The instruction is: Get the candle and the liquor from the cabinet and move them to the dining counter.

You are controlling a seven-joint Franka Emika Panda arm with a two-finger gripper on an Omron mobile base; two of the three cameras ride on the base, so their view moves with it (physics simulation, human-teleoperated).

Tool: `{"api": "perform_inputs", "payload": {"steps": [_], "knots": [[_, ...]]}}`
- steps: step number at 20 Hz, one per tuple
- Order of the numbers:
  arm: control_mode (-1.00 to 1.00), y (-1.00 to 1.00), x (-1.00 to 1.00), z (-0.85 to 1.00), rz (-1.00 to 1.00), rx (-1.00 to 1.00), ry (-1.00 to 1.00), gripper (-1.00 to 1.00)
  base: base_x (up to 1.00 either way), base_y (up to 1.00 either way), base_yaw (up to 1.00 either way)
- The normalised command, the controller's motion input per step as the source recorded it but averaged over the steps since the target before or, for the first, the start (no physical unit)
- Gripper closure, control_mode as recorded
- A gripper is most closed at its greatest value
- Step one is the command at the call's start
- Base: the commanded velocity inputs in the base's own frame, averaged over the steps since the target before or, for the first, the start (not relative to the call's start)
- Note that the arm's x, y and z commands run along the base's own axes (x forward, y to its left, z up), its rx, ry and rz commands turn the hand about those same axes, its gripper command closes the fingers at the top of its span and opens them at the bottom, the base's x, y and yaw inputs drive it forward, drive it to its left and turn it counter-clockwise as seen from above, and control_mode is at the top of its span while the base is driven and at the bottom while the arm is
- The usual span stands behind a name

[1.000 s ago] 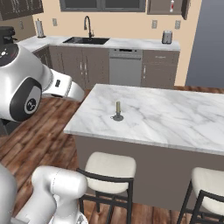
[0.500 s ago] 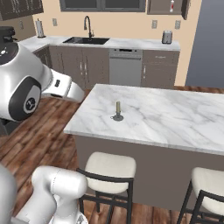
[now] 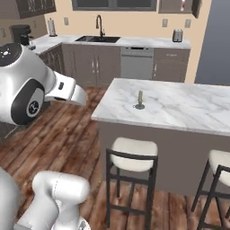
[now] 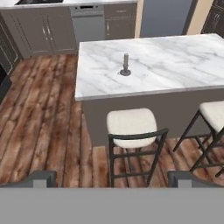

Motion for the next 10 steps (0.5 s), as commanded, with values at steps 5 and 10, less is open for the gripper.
{"api": "perform_inputs", "payload": {"steps": [5, 10], "knots": [[1.00, 0.00, 0.00, 0.00, 0.00, 0.00, 0.00, -1.00, -0.63, 1.00, 0.10], [1.00, 0.00, 0.00, 0.00, 0.00, 0.00, 0.00, -1.00, 0.00, 1.00, 0.11]]}}
